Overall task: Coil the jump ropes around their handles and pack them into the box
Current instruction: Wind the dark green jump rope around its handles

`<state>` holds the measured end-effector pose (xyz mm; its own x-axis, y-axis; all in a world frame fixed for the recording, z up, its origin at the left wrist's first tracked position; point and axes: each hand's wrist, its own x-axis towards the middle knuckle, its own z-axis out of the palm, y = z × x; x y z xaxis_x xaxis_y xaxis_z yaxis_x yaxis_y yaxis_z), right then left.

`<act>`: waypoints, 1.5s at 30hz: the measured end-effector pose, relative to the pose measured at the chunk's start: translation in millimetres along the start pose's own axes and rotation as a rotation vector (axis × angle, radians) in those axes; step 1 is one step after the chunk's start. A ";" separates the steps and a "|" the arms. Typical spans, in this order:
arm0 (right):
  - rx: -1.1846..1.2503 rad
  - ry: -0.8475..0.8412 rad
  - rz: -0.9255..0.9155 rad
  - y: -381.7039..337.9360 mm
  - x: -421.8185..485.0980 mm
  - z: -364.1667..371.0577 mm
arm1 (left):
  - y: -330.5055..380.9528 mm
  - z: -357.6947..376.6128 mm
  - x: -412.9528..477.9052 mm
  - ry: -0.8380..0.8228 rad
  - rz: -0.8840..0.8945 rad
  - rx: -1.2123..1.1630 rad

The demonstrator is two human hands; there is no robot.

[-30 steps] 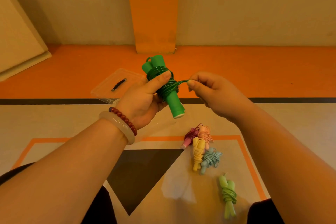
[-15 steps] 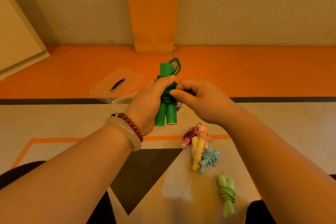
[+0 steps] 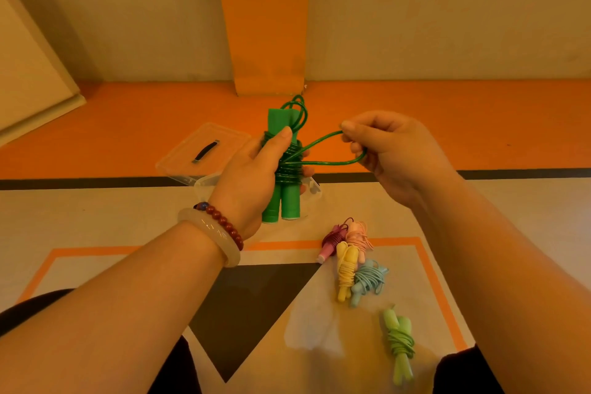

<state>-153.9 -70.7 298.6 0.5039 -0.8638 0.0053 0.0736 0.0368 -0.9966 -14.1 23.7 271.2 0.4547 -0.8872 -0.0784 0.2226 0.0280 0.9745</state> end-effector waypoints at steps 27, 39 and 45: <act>0.719 0.135 0.032 6.2 -9.1 27.7 | -15.2 12.1 -7.8 -0.109 -0.108 0.040; 0.524 0.310 0.087 9.1 -2.8 31.8 | -17.2 11.4 -6.2 -0.064 0.082 0.064; 0.239 0.155 0.075 12.9 -6.5 41.6 | -9.6 10.6 -3.8 -0.042 0.069 0.045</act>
<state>-120.5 -43.7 289.1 0.3795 -0.9200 -0.0984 0.2510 0.2047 -0.9461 -27.1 21.9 264.4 0.4311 -0.9023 -0.0029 0.1526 0.0698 0.9858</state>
